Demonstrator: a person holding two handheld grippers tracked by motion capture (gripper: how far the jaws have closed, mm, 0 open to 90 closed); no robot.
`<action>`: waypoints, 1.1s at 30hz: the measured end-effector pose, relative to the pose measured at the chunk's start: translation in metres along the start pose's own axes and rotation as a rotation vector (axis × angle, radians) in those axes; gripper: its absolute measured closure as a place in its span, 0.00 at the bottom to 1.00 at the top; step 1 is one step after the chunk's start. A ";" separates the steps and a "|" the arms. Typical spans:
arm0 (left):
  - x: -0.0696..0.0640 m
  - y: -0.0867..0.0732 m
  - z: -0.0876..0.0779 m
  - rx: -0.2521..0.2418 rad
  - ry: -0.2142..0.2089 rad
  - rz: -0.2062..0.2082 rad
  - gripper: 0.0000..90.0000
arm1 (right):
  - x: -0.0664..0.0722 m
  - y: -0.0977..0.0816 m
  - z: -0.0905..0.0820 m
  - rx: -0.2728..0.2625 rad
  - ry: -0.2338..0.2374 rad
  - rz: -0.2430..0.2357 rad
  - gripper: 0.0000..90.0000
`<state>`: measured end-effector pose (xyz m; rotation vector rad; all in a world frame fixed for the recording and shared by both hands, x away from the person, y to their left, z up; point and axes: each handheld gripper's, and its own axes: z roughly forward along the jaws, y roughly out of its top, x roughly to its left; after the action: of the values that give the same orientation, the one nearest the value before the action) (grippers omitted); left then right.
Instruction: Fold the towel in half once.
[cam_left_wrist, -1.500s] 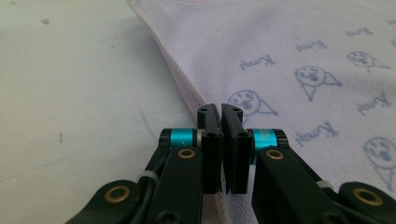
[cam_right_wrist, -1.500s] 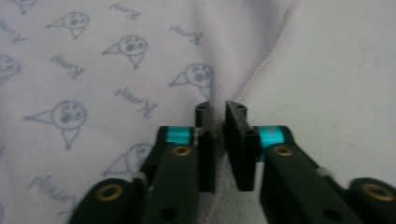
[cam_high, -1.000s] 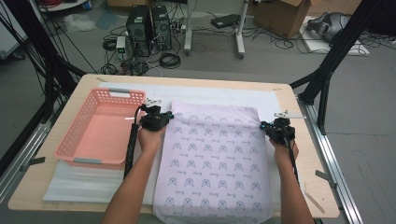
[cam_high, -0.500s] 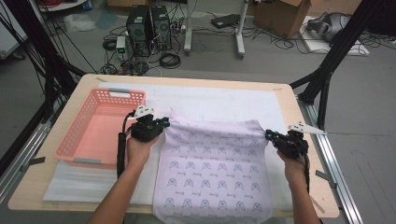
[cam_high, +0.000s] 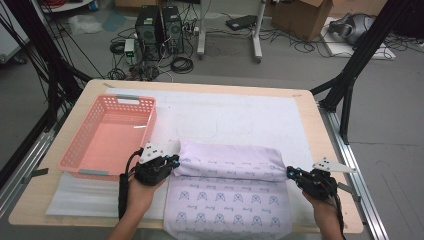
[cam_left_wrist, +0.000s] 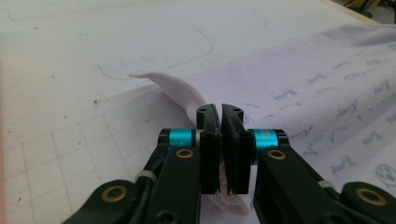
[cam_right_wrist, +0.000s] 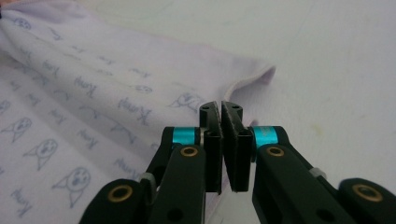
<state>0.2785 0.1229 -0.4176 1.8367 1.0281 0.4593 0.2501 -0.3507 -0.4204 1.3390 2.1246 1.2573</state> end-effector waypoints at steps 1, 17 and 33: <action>0.001 0.002 0.002 0.002 0.013 -0.007 0.84 | -0.001 0.001 0.002 0.027 -0.005 0.003 0.90; 0.031 0.010 0.072 0.166 0.040 -0.115 0.52 | -0.013 0.047 0.075 0.154 -0.149 0.057 0.50; 0.017 0.021 0.039 0.015 -0.003 -0.058 0.96 | -0.004 0.043 0.052 0.068 -0.145 -0.001 0.94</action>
<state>0.3245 0.1112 -0.4203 1.8157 1.0825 0.4147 0.3104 -0.3212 -0.4148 1.4115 2.0839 1.0614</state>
